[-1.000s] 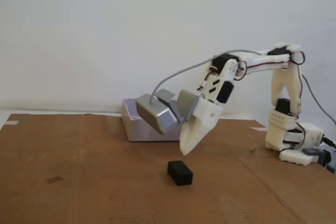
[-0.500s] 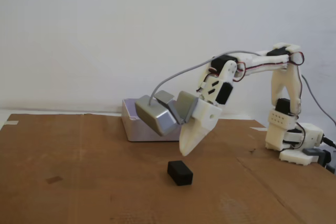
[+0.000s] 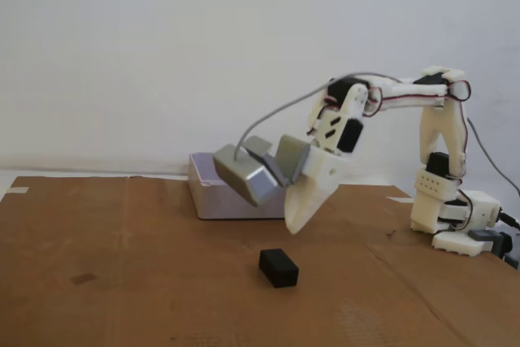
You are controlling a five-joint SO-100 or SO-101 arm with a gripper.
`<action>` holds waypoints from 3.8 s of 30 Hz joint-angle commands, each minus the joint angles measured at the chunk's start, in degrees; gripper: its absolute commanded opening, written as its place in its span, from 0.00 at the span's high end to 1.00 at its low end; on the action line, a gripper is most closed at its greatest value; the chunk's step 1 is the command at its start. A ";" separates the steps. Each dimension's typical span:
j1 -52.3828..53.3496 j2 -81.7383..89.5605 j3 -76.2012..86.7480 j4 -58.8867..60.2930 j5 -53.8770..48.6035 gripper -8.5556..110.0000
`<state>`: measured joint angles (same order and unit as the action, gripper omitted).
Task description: Grasp a block and put it in the box.
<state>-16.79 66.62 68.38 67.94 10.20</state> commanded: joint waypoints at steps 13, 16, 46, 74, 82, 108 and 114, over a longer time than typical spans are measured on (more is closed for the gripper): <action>-1.05 -4.31 -16.79 6.24 -0.79 0.92; -1.05 -4.83 -16.79 6.24 -0.79 0.92; -2.20 -5.89 -16.79 5.36 0.18 0.60; -5.01 -8.00 -16.87 1.76 5.62 0.56; -6.24 -9.05 -16.17 -2.11 6.06 0.44; -6.68 -13.36 -16.87 -4.57 5.98 0.44; -6.59 -14.68 -16.87 -5.45 5.80 0.44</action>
<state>-23.20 48.87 58.10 64.16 16.26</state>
